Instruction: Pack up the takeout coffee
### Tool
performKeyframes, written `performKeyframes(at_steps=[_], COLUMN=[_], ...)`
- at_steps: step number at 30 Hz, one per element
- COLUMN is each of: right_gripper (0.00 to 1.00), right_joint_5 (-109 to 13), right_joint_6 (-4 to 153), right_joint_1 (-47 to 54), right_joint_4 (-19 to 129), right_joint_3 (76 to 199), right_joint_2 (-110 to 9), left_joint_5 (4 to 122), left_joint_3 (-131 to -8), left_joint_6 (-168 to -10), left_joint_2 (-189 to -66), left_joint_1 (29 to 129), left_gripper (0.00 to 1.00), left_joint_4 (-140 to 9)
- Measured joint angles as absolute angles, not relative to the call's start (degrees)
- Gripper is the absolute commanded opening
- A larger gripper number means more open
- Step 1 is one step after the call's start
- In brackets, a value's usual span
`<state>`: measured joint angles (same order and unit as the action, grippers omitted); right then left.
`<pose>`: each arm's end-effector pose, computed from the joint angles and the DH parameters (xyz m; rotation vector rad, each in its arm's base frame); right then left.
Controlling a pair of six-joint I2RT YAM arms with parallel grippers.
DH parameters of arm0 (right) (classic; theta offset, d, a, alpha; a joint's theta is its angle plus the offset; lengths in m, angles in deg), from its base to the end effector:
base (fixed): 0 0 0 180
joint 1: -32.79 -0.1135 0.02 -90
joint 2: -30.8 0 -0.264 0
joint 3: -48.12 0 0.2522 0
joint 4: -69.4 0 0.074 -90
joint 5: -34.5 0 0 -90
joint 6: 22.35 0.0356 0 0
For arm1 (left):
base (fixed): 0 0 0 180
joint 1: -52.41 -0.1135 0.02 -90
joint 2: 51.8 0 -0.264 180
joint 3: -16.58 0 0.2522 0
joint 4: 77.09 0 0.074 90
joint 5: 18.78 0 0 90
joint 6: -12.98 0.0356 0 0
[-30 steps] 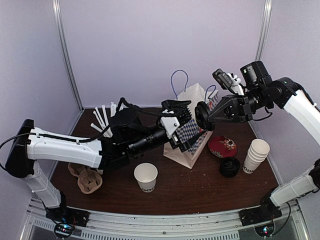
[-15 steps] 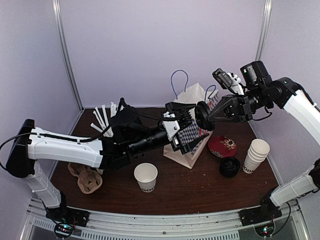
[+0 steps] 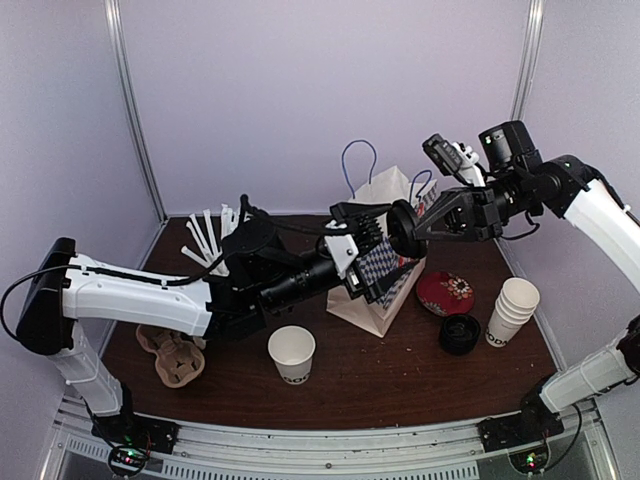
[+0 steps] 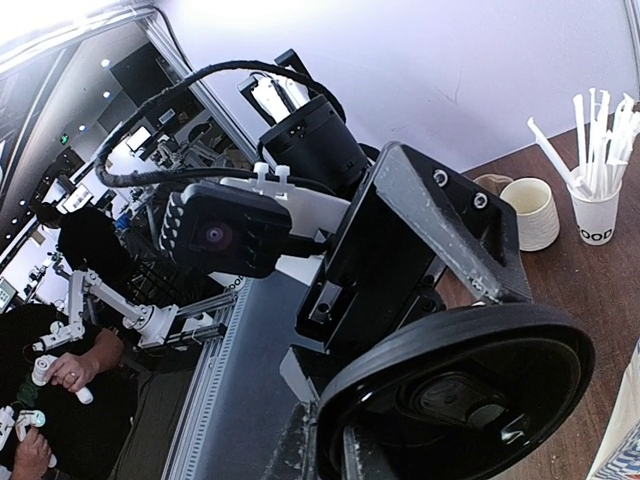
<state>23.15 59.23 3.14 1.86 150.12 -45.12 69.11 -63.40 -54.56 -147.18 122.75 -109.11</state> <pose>0.1939 0.1505 0.4268 -1.3269 1.6207 1.7453 0.1310 -0.3704 0.3407 0.9757 0.8842 -0.7390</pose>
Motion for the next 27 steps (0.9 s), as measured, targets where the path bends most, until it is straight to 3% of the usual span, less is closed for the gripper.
performKeyframes(at_steps=[27], right_gripper=[0.12], right_joint_5=[24.1], right_joint_6=[60.4], right_joint_1=[3.3], right_joint_4=[3.3], right_joint_3=[148.8], right_joint_2=[-46.3], left_joint_5=[72.1], left_joint_3=[-63.3], left_joint_6=[-54.6], left_joint_2=[-149.1], left_joint_1=[122.8], left_gripper=[0.8], left_joint_4=[-110.9])
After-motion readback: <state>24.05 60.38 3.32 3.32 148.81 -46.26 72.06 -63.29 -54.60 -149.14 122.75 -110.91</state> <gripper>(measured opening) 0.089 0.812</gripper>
